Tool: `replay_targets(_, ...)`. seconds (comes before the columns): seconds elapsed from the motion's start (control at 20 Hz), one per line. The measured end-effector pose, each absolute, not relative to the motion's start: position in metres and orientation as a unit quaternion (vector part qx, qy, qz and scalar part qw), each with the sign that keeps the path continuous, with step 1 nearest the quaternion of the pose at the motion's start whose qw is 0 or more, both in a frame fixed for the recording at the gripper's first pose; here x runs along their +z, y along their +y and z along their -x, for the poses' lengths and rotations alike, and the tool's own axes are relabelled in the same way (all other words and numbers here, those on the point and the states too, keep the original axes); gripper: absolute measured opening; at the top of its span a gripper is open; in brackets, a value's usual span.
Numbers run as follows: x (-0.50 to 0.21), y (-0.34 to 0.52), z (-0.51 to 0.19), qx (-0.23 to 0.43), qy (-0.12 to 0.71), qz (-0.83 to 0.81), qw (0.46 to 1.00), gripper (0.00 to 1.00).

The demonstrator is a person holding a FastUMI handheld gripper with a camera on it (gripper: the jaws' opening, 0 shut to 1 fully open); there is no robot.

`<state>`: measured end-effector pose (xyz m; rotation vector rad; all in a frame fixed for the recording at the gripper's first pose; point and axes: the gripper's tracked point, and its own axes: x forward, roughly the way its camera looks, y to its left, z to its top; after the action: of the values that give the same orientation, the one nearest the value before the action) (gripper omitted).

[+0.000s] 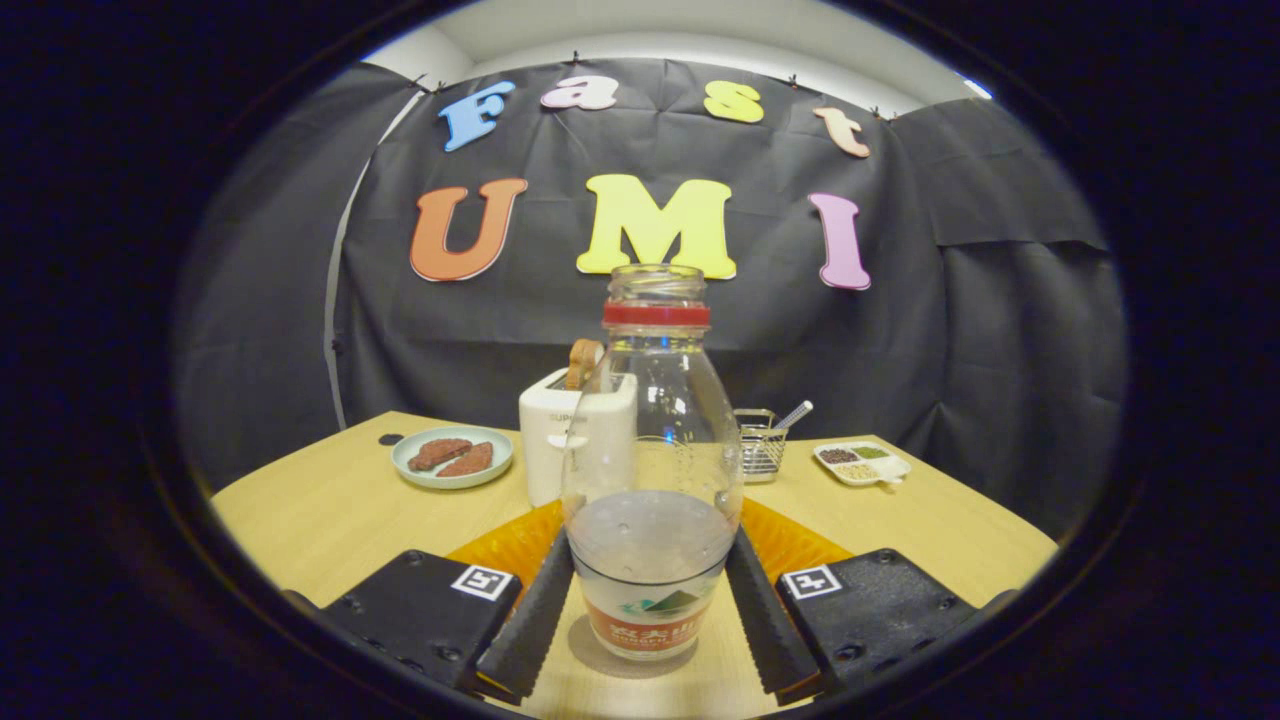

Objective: Take the bottle from table, then pour the juice into the cup, finally place the bottle on the coaster

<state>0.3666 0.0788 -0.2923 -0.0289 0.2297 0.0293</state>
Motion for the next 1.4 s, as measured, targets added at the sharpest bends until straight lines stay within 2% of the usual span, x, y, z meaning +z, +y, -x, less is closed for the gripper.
replay_targets(0.6,-0.326,0.091,-0.364,0.034,0.121,-0.002,0.992,0.84)
replay_targets(0.65,-0.326,0.090,-0.363,0.032,0.121,-0.003,0.992,0.87)
replay_targets(0.8,-0.319,0.091,-0.360,0.036,0.113,-0.007,0.993,0.99)
replay_targets(1.4,-0.251,0.108,-0.335,0.044,0.060,0.004,0.997,1.00)
